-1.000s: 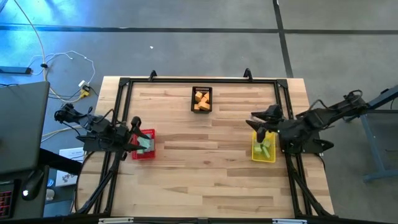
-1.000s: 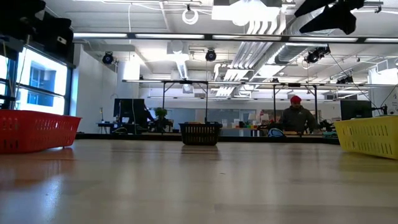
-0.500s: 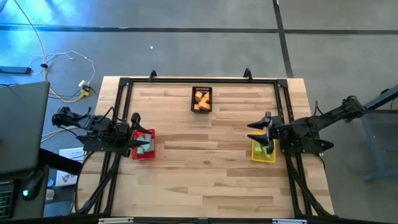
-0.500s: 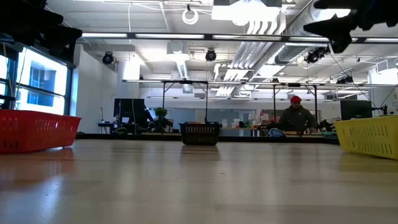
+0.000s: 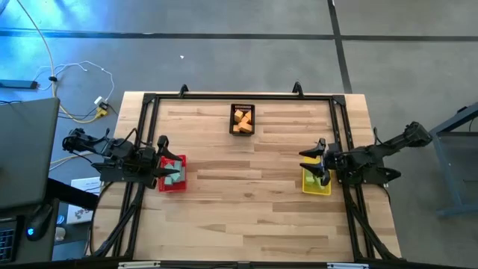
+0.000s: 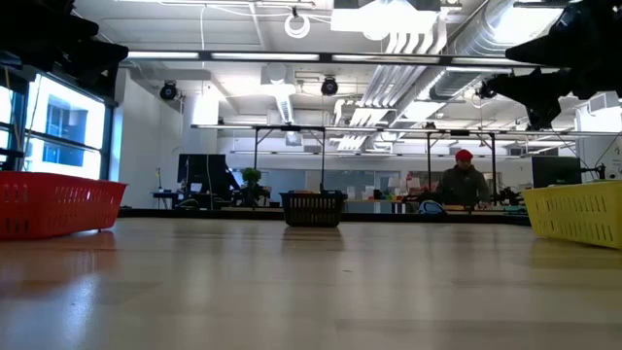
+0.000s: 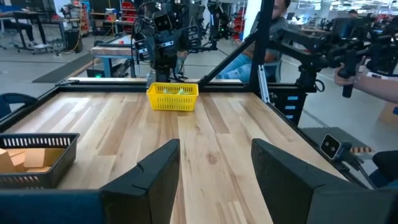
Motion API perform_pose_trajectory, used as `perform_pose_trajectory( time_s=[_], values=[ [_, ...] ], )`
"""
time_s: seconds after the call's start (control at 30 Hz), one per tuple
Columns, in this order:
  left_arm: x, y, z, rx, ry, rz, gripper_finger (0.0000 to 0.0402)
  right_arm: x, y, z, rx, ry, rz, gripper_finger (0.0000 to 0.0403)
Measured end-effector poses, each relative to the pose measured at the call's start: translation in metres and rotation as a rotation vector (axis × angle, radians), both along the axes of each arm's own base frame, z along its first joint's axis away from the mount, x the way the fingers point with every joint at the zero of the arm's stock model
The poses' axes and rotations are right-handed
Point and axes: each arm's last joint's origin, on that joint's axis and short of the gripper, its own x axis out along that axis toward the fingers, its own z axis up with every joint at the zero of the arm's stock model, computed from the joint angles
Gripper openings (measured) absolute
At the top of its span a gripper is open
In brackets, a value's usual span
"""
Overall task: Sort & place blocks by color
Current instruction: Return to Home Position
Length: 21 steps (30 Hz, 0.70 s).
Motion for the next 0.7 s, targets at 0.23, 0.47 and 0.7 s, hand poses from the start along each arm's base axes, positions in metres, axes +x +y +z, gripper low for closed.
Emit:
perform_pose_trajectory(
  time_s=[0.23,0.47,0.7],
  values=[
    [0.0,0.0,0.0001,0.0,0.0,0.0,0.0186,-0.0049,-0.0021,-0.0065,-0.049,0.006,-0.003,0.0224],
    [0.0,0.0,0.0002,0.0,-0.001,0.0,0.0186,-0.0052,-0.0051,-0.0118,-0.093,0.064,-0.101,0.0224],
    [0.0,0.0,0.0002,0.0,-0.001,-0.001,0.0186,-0.0052,-0.0057,-0.012,-0.167,0.078,-0.123,0.0224]
  ],
)
